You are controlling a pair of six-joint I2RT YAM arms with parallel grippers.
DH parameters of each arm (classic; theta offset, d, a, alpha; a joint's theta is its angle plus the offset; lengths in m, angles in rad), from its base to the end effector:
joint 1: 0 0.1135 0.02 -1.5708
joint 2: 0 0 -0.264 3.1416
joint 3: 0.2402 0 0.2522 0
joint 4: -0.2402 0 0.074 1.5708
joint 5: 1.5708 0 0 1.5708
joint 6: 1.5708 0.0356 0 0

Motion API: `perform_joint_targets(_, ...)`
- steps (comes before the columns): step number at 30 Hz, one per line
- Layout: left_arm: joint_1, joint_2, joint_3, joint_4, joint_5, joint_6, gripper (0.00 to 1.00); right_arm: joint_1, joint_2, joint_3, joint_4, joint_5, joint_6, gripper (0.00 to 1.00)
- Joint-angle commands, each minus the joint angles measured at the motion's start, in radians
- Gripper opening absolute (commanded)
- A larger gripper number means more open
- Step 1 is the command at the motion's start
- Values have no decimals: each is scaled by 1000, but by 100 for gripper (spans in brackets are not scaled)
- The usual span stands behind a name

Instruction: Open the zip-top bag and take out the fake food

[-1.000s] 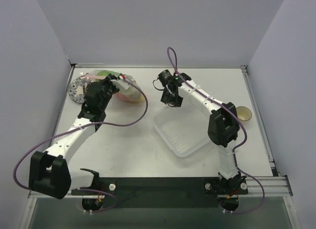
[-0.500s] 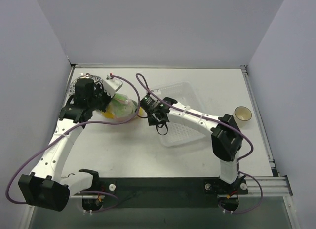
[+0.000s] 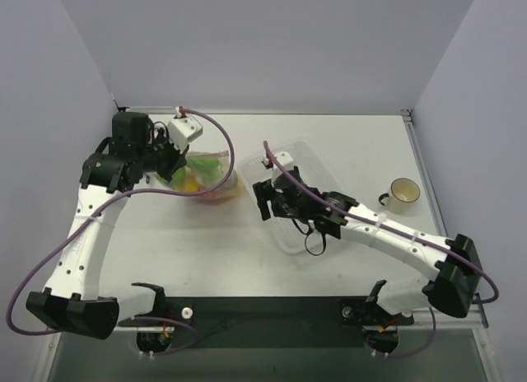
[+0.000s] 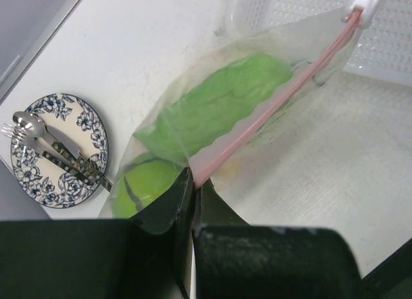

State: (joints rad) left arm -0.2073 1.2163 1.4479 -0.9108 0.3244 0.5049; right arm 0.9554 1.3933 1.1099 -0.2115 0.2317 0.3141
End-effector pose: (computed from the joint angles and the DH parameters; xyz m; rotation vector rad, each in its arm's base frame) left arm 0.2294 -0.0599 0.4080 0.9321 2.0103 -0.2010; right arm 0.1920 0.2574 0.3109 -0.5214 2.0307 0.5440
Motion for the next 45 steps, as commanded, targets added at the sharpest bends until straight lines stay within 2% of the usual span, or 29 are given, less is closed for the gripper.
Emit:
perform_joint_targets(1, -4, -8, 172, -132, 108, 67, 0, 9, -174, -201, 535, -138, -223, 68)
perform_joint_targets(4, -4, -18, 210, -169, 105, 90, 0, 3, -223, -260, 700, -285, -300, 69)
perform_joint_targets(8, -7, -35, 239, -217, 104, 121, 0, -15, -179, -182, 699, -451, -334, 67)
perform_joint_targets(11, -12, -37, 261, -266, 111, 138, 0, -26, -160, -151, 751, -560, -314, 67)
perform_joint_targets(17, -20, -54, 241, -272, 96, 116, 0, -23, -171, -156, 853, -755, -172, 67)
perform_joint_targets(21, -29, -64, 218, -258, 110, 96, 0, -21, -192, -185, 929, -764, -130, 68)
perform_joint_targets(27, -38, -60, 216, -257, 143, 64, 0, -24, -152, -164, 945, -743, -132, 69)
perform_joint_targets(37, -47, -69, 194, -260, 154, 58, 0, -55, -102, -144, 977, -733, -133, 66)
perform_joint_targets(45, -66, -69, 163, -250, 169, 34, 0, -81, -82, -142, 1064, -790, -60, 62)
